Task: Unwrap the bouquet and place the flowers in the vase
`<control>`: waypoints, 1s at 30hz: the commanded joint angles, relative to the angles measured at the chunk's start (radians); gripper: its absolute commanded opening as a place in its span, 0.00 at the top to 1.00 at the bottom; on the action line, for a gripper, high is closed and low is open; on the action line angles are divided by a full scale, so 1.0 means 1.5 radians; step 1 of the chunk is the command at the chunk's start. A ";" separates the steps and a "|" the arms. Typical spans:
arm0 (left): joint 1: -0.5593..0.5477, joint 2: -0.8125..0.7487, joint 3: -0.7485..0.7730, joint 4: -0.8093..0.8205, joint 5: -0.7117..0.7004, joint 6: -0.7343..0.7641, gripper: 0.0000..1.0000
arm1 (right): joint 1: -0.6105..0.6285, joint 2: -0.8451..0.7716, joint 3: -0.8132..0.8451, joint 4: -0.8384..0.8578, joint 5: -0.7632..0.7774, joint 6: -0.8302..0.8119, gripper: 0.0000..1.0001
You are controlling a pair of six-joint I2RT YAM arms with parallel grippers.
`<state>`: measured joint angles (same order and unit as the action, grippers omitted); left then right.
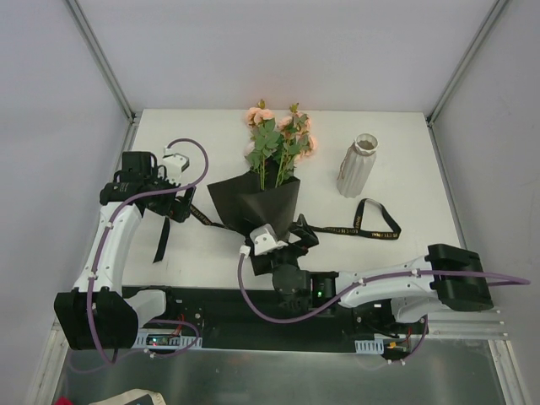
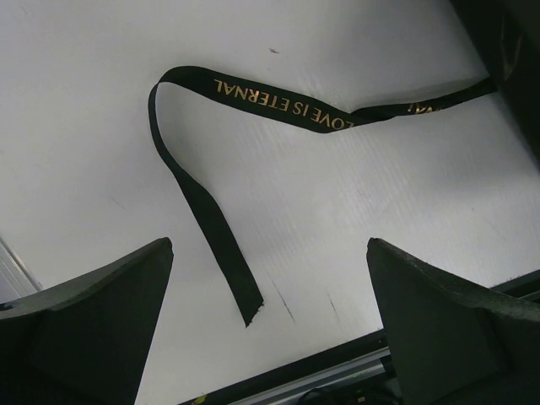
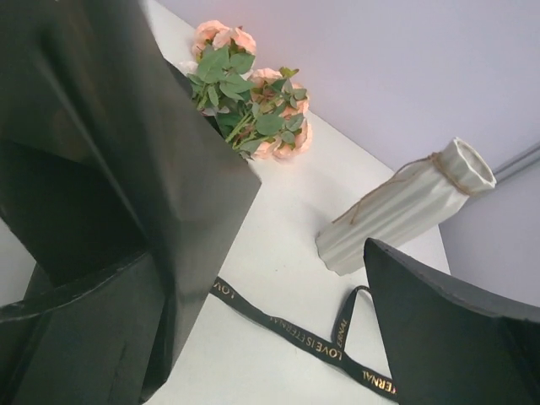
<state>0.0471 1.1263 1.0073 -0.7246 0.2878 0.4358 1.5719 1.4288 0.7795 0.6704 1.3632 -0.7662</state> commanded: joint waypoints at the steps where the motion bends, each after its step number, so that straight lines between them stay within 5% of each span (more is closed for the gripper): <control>1: 0.002 -0.012 0.036 -0.016 0.019 0.008 0.01 | 0.013 -0.028 -0.020 -0.017 0.094 0.074 0.02; 4: 0.002 -0.008 0.058 -0.027 0.028 0.002 0.01 | 0.025 -0.071 0.000 -0.211 0.143 0.276 0.02; 6: 0.001 -0.005 0.084 -0.041 0.034 0.000 0.01 | 0.032 -0.086 0.151 -0.893 0.155 0.712 0.03; 7: 0.001 -0.003 0.096 -0.048 0.037 -0.002 0.01 | 0.032 -0.048 0.199 -1.189 0.145 1.327 0.03; 8: 0.000 -0.002 0.110 -0.055 0.042 -0.003 0.01 | 0.031 -0.019 0.233 -1.551 0.145 1.523 0.03; 10: -0.001 0.005 0.151 -0.075 0.063 -0.011 0.01 | 0.036 -0.001 0.250 -1.553 0.130 1.451 0.03; 15: -0.051 0.025 0.209 -0.103 0.060 -0.037 0.01 | 0.031 -0.048 0.249 -1.552 0.134 1.463 0.03; 21: -0.094 0.013 0.217 -0.105 0.039 -0.050 0.01 | -0.053 -0.299 0.238 -1.522 0.163 1.362 0.03; 24: -0.096 0.015 0.226 -0.107 0.043 -0.055 0.01 | -0.059 -0.305 0.213 -1.177 0.115 0.957 0.03; 28: -0.096 0.021 0.226 -0.108 0.037 -0.060 0.01 | -0.105 -0.280 0.187 -1.000 -0.040 0.901 0.03; 30: -0.096 0.018 0.219 -0.106 0.034 -0.060 0.01 | -0.173 -0.313 0.098 -0.854 -0.236 0.810 0.03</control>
<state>-0.0921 1.1572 1.3159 -0.8719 0.3389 0.3668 1.4292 0.9600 1.0897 -1.0153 1.4113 0.7822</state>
